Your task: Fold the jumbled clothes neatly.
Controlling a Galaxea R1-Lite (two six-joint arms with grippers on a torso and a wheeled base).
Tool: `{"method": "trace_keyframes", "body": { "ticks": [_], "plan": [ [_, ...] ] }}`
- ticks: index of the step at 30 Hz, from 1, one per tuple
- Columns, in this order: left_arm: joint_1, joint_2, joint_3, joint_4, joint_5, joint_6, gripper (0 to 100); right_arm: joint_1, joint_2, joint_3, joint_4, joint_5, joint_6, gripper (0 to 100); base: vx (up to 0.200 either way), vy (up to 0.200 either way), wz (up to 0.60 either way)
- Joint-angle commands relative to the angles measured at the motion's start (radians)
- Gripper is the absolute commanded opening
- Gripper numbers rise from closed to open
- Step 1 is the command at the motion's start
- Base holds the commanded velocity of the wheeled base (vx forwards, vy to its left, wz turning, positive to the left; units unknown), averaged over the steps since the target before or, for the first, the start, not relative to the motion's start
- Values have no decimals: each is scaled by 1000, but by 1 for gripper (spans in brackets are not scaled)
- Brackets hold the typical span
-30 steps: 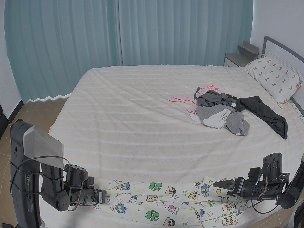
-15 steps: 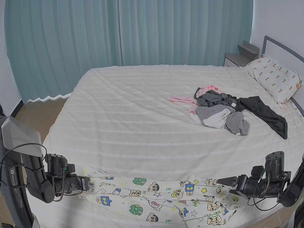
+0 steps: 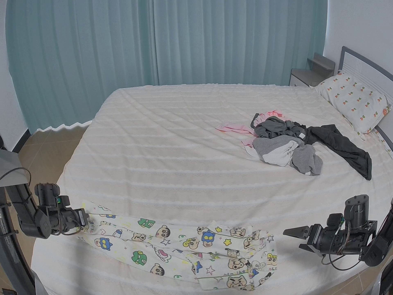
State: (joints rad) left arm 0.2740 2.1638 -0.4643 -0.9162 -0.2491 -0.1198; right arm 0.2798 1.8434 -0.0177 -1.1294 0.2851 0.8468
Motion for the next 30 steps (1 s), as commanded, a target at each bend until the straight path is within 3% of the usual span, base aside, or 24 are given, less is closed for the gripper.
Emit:
{"method": "trace_keyframes", "body": {
  "ticks": [1, 3, 7, 11, 14, 18, 21, 26, 30],
  "plan": [
    [111, -73, -155, 131, -29, 0, 0, -1, 7, 16, 0, 0, 0, 100, 0, 0, 0],
    [157, -91, -231, 218, -39, 0, 0, -1, 10, 16, 0, 0, 0, 100, 0, 0, 0],
    [198, -108, -280, 269, -42, 2, 0, -4, 14, 16, 0, 0, 0, 100, 0, 0, 0],
    [261, -101, -359, 333, -41, 80, 0, -2, 14, 16, 0, 0, 0, 100, 0, 0, 0],
    [266, -116, -395, 433, -36, 89, 0, -2, 14, 16, 0, 2, 0, 100, 0, 0, 0],
    [237, -157, -372, 465, -30, 94, 0, -2, 19, 16, 0, 2, 0, 100, 0, 0, 0],
    [148, -214, -300, 461, -4, 91, 0, -1, 36, 16, -1, 2, 0, 100, 0, 0, 0],
    [-45, -308, -194, 456, 108, 72, 0, 4, 33, 16, -1, 0, 0, 100, 0, 0, 0],
    [-274, -386, -154, 456, 185, -37, 0, 6, 33, 16, 0, 0, -2, 100, 0, 0, 0]
  ]
}}
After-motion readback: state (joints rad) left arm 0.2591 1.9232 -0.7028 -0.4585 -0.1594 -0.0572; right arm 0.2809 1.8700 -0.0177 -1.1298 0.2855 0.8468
